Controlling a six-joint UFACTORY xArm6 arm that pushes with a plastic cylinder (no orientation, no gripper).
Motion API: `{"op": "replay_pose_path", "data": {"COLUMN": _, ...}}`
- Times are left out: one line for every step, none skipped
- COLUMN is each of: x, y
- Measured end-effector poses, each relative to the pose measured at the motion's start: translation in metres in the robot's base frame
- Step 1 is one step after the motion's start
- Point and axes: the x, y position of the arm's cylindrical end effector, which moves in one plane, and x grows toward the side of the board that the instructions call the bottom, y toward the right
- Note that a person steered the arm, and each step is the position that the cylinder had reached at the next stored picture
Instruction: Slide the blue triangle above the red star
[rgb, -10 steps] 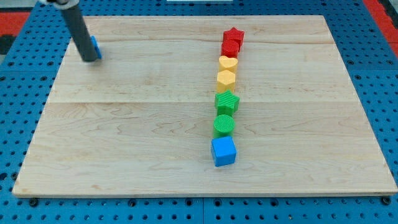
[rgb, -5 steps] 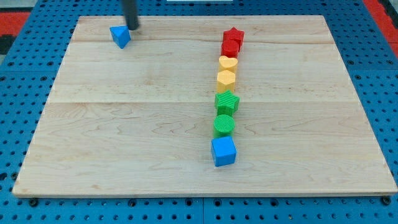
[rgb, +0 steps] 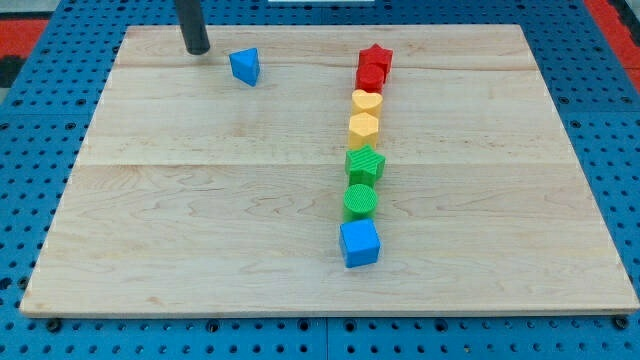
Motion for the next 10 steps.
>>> {"op": "replay_pose_path", "data": {"x": 0.005, "y": 0.045}}
{"op": "replay_pose_path", "data": {"x": 0.034, "y": 0.015}}
{"op": "replay_pose_path", "data": {"x": 0.071, "y": 0.021}}
{"op": "replay_pose_path", "data": {"x": 0.021, "y": 0.043}}
{"op": "replay_pose_path", "data": {"x": 0.004, "y": 0.060}}
{"op": "replay_pose_path", "data": {"x": 0.006, "y": 0.080}}
{"op": "replay_pose_path", "data": {"x": 0.029, "y": 0.106}}
{"op": "replay_pose_path", "data": {"x": 0.051, "y": 0.108}}
{"op": "replay_pose_path", "data": {"x": 0.033, "y": 0.107}}
{"op": "replay_pose_path", "data": {"x": 0.013, "y": 0.127}}
